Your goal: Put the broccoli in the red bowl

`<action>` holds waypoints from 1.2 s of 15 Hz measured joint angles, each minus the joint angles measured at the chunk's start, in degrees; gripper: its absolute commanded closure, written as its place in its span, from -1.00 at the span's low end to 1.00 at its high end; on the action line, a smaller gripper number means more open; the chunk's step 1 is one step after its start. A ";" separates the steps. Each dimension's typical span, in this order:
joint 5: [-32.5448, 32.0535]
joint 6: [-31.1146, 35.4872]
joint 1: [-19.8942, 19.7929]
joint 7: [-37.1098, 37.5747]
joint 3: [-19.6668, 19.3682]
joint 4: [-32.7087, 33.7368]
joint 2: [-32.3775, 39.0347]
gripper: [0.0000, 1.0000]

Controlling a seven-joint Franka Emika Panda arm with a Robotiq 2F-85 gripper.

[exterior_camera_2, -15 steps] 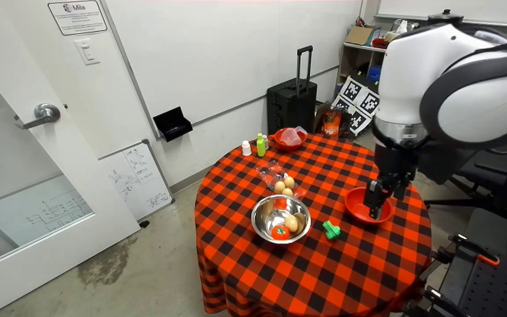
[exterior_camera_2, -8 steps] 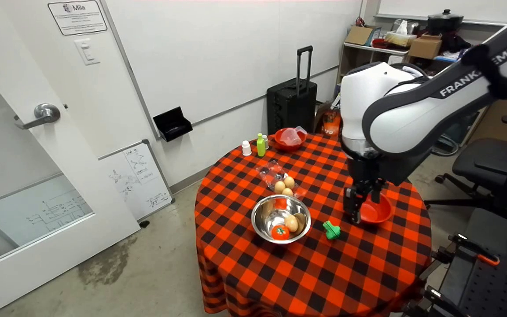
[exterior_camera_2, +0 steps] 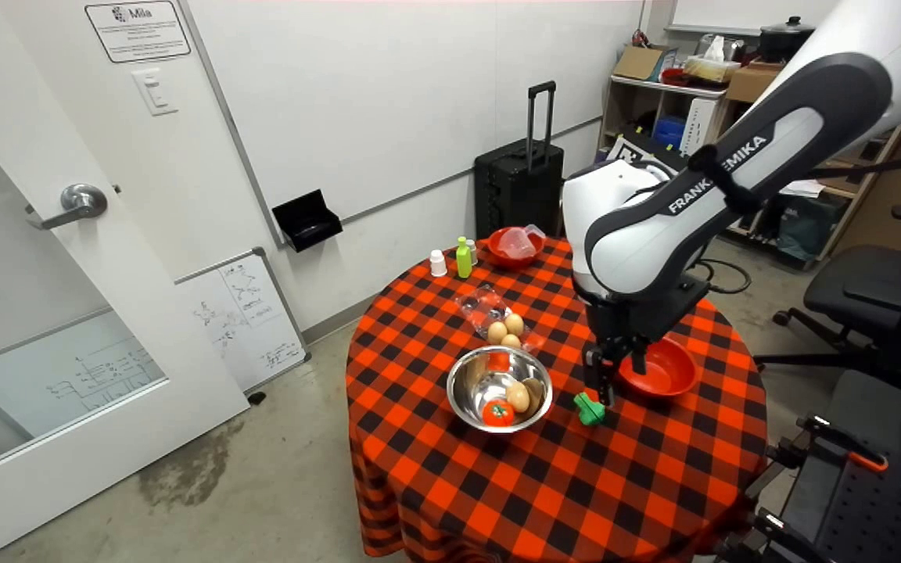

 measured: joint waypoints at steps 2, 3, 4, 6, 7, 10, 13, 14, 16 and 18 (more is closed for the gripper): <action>0.00 0.00 -0.03 -1.22 -0.45 2.00 3.66 -1.00; 0.00 0.00 -0.03 -1.67 -0.65 3.01 5.41 -1.00; 0.00 0.00 -0.03 -2.11 -0.82 4.05 7.14 -1.00; 0.00 0.00 -0.03 -2.68 -1.14 6.27 10.50 -1.00; 0.00 0.00 -0.02 -2.94 -1.31 7.43 12.10 -1.00; -0.08 -0.04 -0.03 -3.19 -1.94 11.26 16.69 -1.00; -0.17 -0.36 -0.04 -3.23 -2.72 15.38 21.19 -1.00; -0.21 -0.60 -0.05 -3.24 -3.01 16.80 22.68 -1.00; -0.22 -1.28 -0.20 -3.29 -3.51 19.67 25.46 -1.00; -0.22 -2.32 -0.44 -3.31 -3.82 22.44 27.77 -1.00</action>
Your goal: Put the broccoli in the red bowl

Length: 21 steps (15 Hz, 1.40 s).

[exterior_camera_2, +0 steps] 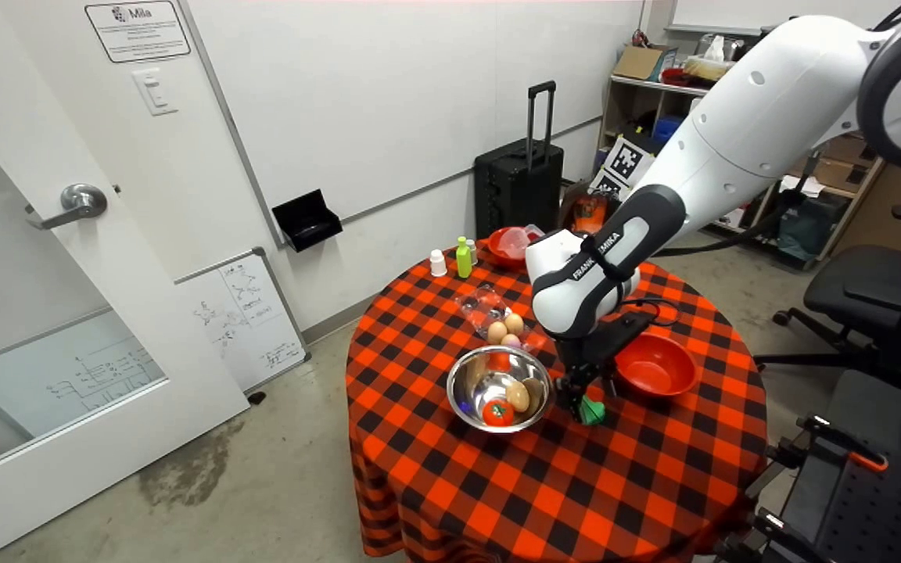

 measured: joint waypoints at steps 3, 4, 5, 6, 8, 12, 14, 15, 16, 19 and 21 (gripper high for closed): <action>0.00 -2.06 -0.17 0.00 -0.36 3.85 2.55 -0.45; 0.00 -2.73 -0.19 0.00 -0.41 4.97 3.14 -0.33; 0.00 -3.34 -0.21 0.00 -0.44 5.99 3.66 -0.16; 0.00 -3.91 -0.22 0.00 -0.45 6.86 4.06 -0.02; 0.00 -4.96 -0.22 0.00 -0.45 8.32 4.62 0.30; 0.00 -6.27 -0.22 0.00 -0.48 9.72 4.96 0.87; 0.00 -6.62 -0.22 0.00 -0.51 9.87 4.96 0.88; 0.00 -6.73 -0.22 0.00 -0.52 9.88 4.97 0.88; 0.00 -6.83 -0.22 0.00 -0.52 9.88 4.97 0.88; 0.00 -6.96 -0.23 0.00 -0.52 9.83 4.82 0.88; 0.00 -6.94 -0.25 0.00 -0.52 9.29 3.78 0.88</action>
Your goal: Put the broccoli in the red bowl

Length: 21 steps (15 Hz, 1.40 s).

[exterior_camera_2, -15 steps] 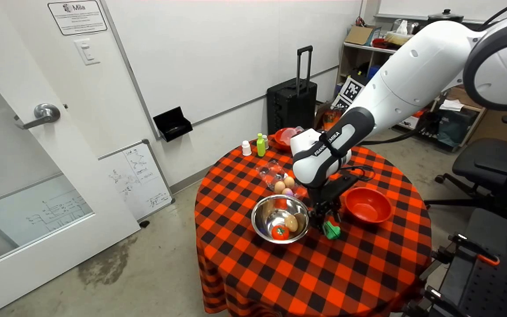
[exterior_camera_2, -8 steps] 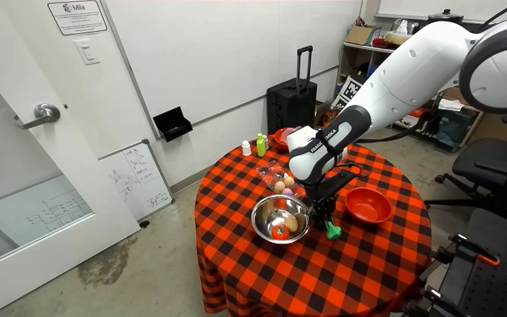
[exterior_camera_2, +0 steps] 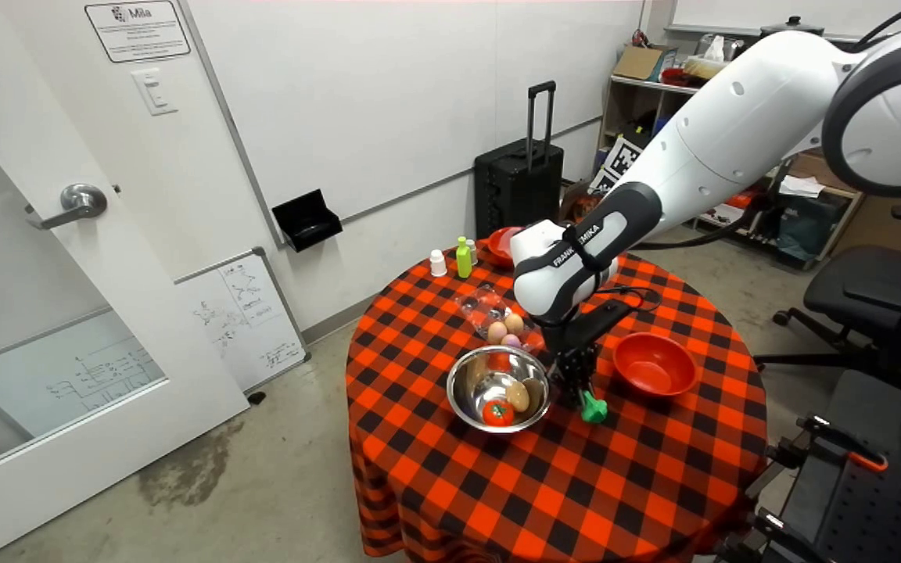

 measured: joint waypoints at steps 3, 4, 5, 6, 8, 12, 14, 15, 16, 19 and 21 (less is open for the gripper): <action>0.00 0.06 -0.03 0.00 0.02 -2.94 -4.92 0.88; 0.00 0.06 -0.06 0.00 0.02 -4.47 -7.31 0.88; 0.00 0.06 -0.13 0.00 -0.04 -6.10 -9.84 0.88; 0.00 0.07 -0.22 0.01 -0.23 -7.77 -12.39 0.88; 0.00 0.07 -0.63 0.05 -1.05 -10.87 -16.97 0.88; 0.12 0.66 -3.50 0.04 -3.51 -15.85 -22.65 0.88; 0.41 1.10 -5.70 0.00 -4.71 -17.59 -23.64 0.88; 0.52 1.32 -6.85 0.00 -5.22 -18.25 -23.77 0.88; 0.64 1.68 -7.91 -0.01 -5.64 -18.86 -23.76 0.88; 2.01 4.41 -10.07 0.04 -6.33 -20.68 -23.48 0.88; 3.91 6.25 -10.63 0.06 -6.32 -21.44 -22.69 0.88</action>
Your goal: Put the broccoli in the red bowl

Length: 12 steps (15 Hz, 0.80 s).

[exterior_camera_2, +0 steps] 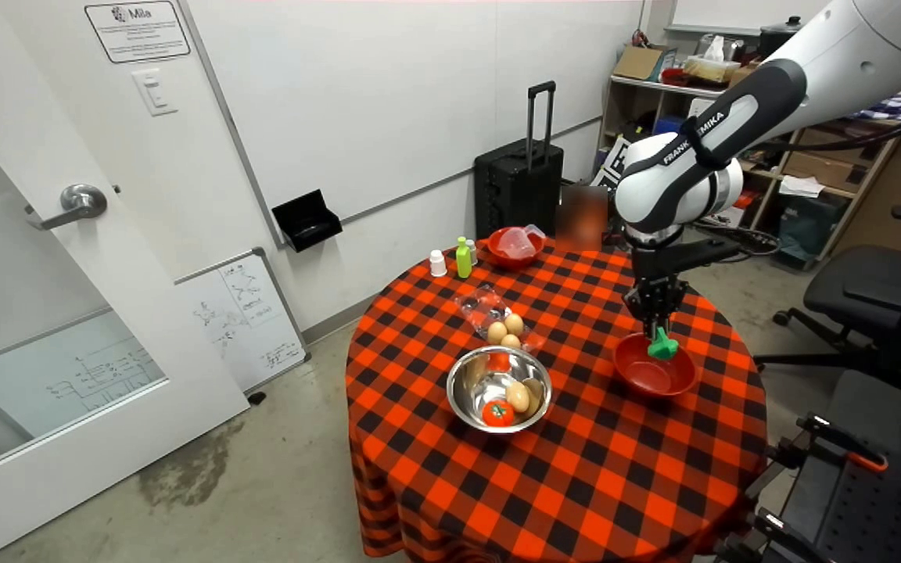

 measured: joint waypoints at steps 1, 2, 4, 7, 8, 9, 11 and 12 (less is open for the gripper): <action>1.02 0.70 -0.06 0.00 0.01 -0.14 0.66 0.88; 2.01 1.46 -0.06 0.00 0.06 -0.15 1.44 0.88; 3.72 2.94 -0.06 0.06 0.25 -0.13 3.15 0.88; 5.65 5.11 -0.08 0.35 0.35 -0.08 5.96 0.88; 6.26 5.92 -0.14 0.49 0.35 -0.05 6.88 0.88; 6.83 6.64 -0.24 0.62 0.35 -0.01 7.76 0.88; 7.80 7.74 -0.55 0.87 0.36 0.12 9.13 0.88; 8.19 8.17 -0.73 0.97 0.36 0.15 9.59 0.88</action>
